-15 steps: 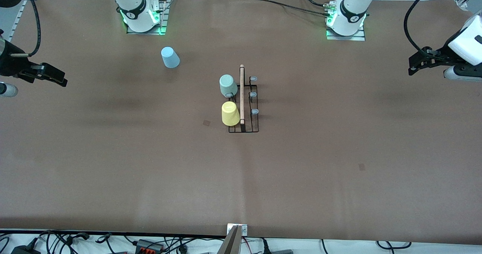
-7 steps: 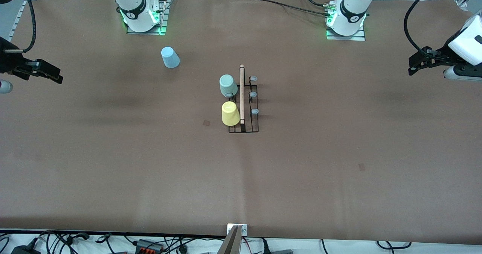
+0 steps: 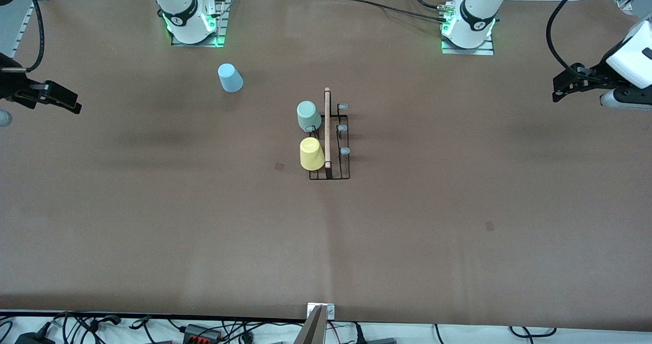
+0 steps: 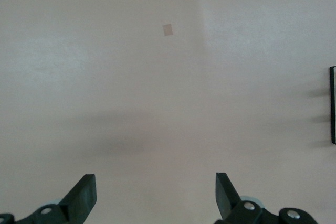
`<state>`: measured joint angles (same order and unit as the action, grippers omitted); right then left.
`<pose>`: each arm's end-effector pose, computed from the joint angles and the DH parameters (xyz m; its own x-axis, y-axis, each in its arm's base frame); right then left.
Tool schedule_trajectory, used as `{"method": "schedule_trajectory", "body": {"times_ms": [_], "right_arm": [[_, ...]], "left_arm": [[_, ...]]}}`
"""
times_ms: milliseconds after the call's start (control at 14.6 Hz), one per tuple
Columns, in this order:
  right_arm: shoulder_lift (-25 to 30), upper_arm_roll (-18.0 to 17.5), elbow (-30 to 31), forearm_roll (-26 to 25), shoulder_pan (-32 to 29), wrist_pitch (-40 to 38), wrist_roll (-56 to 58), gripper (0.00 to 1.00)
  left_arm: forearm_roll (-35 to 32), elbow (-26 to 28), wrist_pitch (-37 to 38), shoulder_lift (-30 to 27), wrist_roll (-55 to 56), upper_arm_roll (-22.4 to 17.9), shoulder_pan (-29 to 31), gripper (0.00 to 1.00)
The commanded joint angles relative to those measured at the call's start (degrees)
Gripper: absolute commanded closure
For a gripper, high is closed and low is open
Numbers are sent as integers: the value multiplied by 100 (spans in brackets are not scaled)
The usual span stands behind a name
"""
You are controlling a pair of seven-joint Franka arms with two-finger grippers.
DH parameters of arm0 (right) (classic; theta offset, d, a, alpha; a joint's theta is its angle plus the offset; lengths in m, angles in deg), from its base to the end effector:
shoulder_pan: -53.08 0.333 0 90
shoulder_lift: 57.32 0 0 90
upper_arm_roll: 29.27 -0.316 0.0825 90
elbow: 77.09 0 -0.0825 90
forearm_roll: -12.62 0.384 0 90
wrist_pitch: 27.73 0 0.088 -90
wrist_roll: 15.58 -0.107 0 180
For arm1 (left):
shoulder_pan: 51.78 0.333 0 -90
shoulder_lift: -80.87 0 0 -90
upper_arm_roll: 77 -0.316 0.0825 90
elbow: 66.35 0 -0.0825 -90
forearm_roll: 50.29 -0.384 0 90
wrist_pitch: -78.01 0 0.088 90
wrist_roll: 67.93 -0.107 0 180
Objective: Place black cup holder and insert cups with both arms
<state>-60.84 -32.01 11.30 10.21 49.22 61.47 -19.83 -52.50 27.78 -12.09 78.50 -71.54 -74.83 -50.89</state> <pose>0.5709 -0.0166 0.6021 0.9946 -0.0940 -0.0442 -0.0922 -0.9948 0.0425 0.5405 -0.0084 0.6134 0.9959 -0.0852 -0.0315 -0.0863 -0.9955 -0.0382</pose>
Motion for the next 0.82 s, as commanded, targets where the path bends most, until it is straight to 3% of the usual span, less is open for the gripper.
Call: {"method": "schedule_trajectory", "body": {"times_ms": [0,755], "right_arm": [[19,72,38,-31,69,98,73,0],[-17,116,-111,-49,-19,71,109,0]], "left_arm": [[89,-167,123,70,-123,-42,-19,0],[89,-167,132,70,-123,-42,-19,0]]}}
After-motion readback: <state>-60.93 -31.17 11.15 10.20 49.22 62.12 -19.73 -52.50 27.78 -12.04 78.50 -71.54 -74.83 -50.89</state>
